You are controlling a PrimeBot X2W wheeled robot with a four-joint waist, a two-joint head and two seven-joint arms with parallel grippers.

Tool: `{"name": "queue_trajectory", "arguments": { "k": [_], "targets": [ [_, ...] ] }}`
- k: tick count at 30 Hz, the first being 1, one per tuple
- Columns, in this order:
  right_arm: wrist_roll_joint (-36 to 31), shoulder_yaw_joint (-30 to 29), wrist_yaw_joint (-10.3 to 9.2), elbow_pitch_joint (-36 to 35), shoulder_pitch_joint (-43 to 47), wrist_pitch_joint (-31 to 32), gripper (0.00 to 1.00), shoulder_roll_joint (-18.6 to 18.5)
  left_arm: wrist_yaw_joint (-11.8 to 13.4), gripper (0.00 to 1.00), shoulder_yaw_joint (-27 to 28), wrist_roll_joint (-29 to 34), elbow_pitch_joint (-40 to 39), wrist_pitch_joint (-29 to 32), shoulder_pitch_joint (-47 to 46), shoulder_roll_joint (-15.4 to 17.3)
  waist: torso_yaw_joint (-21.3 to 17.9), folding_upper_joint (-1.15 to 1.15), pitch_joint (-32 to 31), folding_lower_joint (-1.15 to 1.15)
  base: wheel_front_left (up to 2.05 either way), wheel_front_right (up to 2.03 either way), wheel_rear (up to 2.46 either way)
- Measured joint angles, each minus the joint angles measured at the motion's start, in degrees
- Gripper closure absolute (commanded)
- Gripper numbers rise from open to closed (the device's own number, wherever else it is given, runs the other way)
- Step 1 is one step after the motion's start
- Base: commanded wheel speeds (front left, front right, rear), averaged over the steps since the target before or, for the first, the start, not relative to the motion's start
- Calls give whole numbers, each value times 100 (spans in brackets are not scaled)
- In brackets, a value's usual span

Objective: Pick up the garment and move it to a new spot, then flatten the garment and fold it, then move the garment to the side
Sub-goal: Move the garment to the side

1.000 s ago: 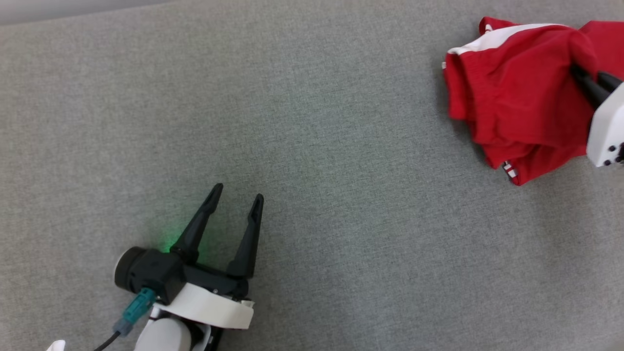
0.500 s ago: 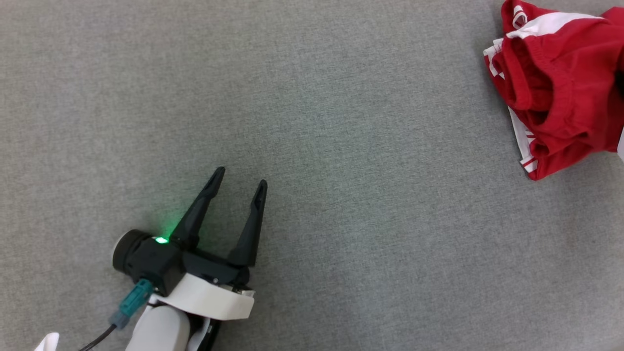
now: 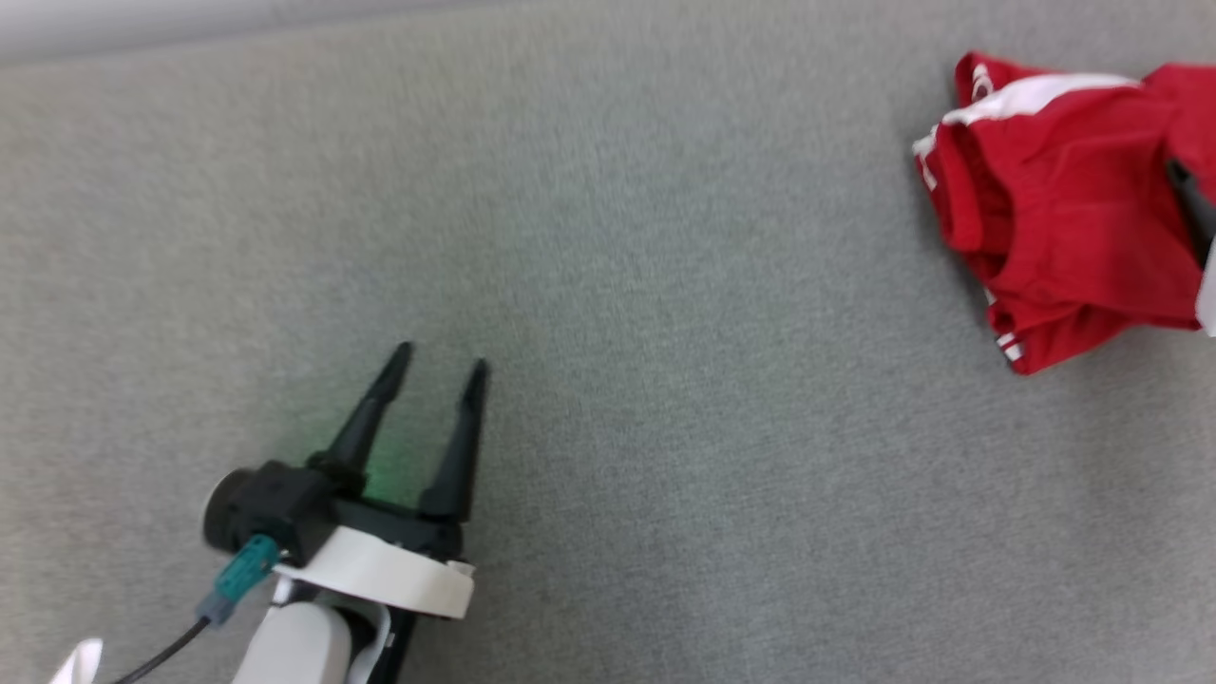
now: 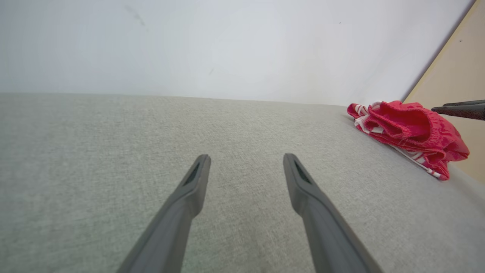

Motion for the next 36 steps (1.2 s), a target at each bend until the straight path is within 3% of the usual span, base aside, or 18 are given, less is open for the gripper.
{"name": "queue_trajectory", "arguments": {
  "k": [5, 14, 24, 31, 36],
  "targets": [
    [-86, 26, 0, -198, 49, -293, 0, -269, 58, 0, 209, -90, 2, 1, 157, -85, 40, 0, -489, 0, 0, 0, 0],
    [-147, -98, 0, -1330, 592, -876, 0, -450, 190, 0, 799, -167, -2, 1, 583, -193, 140, 0, -1571, -1, 0, 0, 0],
    [-312, -1202, -1, -2751, 2168, -1395, 0, -442, 175, 0, 1042, -288, 18, 1, 946, -276, 363, 0, -2492, -2, 0, 0, 0],
    [-879, -2405, 1, -3802, 3829, -1607, 0, 320, 178, 0, 1103, -436, 198, 1, 1148, -265, 556, 1, -2657, -2, 0, 0, 0],
    [-1683, -3060, 2, -4305, 4879, -1891, 0, 1128, 188, 0, 1112, -260, 247, 1, 1324, -256, 630, 1, -2705, -2, 0, 0, 0]
  ]
}}
